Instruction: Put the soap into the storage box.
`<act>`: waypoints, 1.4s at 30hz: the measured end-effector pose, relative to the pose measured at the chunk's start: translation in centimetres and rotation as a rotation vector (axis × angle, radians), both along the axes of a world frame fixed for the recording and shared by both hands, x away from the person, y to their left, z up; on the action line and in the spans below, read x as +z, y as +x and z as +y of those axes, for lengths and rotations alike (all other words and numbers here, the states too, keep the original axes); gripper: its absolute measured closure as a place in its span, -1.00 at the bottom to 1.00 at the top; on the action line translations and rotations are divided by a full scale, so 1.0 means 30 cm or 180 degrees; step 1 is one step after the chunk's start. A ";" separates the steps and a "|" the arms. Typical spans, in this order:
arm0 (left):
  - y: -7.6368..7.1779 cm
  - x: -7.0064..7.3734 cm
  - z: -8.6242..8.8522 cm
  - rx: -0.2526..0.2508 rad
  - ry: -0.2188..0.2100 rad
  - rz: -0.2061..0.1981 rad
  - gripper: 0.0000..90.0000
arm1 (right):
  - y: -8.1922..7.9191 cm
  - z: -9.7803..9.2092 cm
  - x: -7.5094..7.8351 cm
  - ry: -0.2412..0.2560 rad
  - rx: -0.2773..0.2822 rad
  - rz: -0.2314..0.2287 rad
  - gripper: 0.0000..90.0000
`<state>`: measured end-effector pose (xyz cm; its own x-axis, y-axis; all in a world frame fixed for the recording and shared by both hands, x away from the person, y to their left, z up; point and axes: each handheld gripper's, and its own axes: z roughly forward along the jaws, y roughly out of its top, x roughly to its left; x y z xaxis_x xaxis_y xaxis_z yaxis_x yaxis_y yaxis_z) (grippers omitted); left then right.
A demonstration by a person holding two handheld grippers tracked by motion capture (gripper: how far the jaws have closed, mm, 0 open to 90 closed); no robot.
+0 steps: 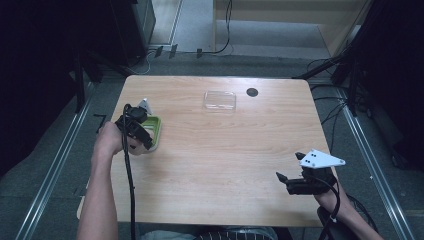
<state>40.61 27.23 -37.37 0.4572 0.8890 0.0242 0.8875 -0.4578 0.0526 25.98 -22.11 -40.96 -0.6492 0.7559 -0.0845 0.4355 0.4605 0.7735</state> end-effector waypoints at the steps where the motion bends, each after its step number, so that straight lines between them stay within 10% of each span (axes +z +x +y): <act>1: 0.003 -0.002 -0.001 -0.0011 0.0002 0.0009 -0.25 | 0.000 0.000 0.000 -0.0001 0.0004 0.0000 -0.70; 23: 0.068 -0.022 0.009 0.0046 -0.0025 0.0000 -0.25 | 0.002 0.002 0.000 -0.0007 0.0014 0.0002 -0.70; 42: 0.097 -0.046 0.033 0.0346 -0.0099 -0.0337 -0.25 | 0.003 0.000 0.000 -0.0001 0.0017 -0.0009 -0.70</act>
<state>43.53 28.21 -38.75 0.3545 0.9342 0.0389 0.9205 -0.3560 0.1610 26.07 -22.09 -40.98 -0.6532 0.7523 -0.0865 0.4309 0.4632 0.7745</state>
